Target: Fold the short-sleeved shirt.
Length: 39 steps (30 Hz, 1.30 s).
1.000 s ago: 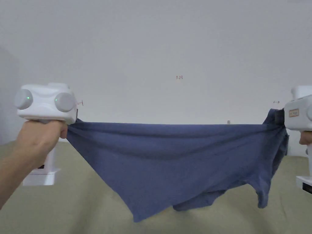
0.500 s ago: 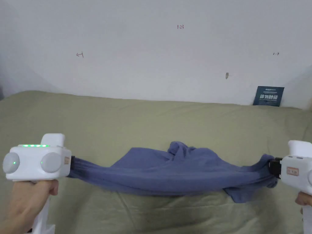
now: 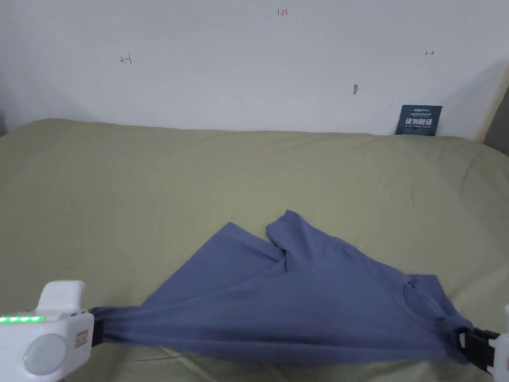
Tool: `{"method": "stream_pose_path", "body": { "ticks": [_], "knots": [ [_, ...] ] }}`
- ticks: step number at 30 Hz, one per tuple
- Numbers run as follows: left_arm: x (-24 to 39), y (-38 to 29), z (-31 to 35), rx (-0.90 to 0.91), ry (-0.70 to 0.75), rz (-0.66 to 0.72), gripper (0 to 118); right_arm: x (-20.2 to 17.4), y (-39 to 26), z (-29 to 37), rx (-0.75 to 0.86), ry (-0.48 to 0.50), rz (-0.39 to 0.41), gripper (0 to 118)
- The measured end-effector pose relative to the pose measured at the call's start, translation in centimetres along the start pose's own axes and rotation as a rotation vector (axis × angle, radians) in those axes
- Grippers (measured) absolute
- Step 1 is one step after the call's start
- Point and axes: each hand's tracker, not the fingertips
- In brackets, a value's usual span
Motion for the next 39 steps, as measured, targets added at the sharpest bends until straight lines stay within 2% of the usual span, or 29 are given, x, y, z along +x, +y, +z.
{"method": "stream_pose_path", "body": {
  "ticks": [6,7,8,9,10,11,14,16,17,18,19,20,21,22,24,30,39],
  "knots": [
    [-0.5,-1.0,-1.5,-0.055,-0.024,0.027,6,0.4,-1.2,-0.5,-0.018,0.007,-0.052,9],
    [-0.6,-1.1,-1.6,-0.055,-0.027,0.033,8,0.3,-1.2,-0.5,-0.019,0.010,-0.060,21],
    [-0.7,-1.3,-1.7,-0.056,-0.031,0.038,20,0.3,-1.2,-0.5,-0.021,0.006,-0.065,49],
    [-0.9,-1.3,-1.7,-0.061,-0.046,0.044,50,0.3,-1.2,-0.7,-0.046,0.006,-0.062,88],
    [-1.1,-1.3,-1.7,-0.083,-0.049,0.052,100,0.0,-1.6,-0.6,-0.065,0.002,-0.059,118],
    [-1.3,-1.5,-1.6,-0.086,-0.044,0.067,118,0.0,-2.2,0.0,-0.008,0.010,-0.057,115],
    [-1.5,-1.8,0.1,-0.053,-0.041,0.079,118,-1.3,-2.2,0.6,-0.029,0.010,-0.020,112],
    [-1.3,-1.9,1.8,-0.022,-0.056,0.068,118,-2.7,-2.4,1.4,0.008,0.019,0.032,112],
    [-1.2,-1.9,2.8,0.007,-0.071,0.064,116,-3.4,-2.3,1.8,0.015,0.019,0.068,112],
    [-1.1,-2.0,4.1,0.048,-0.073,0.069,108,-4.7,-1.8,3.1,0.045,0.022,0.105,108],
    [-0.9,-2.2,5.3,0.097,-0.071,0.070,84,-5.7,-1.9,4.1,0.077,0.022,0.135,90],
    [-0.8,-2.4,6.3,0.118,-0.070,0.061,56,-6.6,-2.2,5.0,0.121,0.024,0.151,65],
    [-0.7,-2.6,7.2,0.129,-0.066,0.059,17,-7.7,-2.5,6.0,0.154,0.022,0.169,30],
    [-0.7,-2.8,7.9,0.141,-0.083,0.058,0,-8.8,-2.3,7.1,0.174,0.023,0.177,4],
    [-0.6,-3.6,9.1,0.168,-0.081,0.073,0,-10.5,-3.3,8.5,0.244,0.048,0.169,4],
    [-1.2,-5.0,9.3,0.167,-0.053,0.029,0,-13.8,-4.9,9.8,0.275,0.085,0.168,4],
    [-4.4,-3.4,1.2,-0.015,-0.059,0.090,0,-15.0,-5.9,7.7,0.187,0.134,0.152,4]
  ]
}}
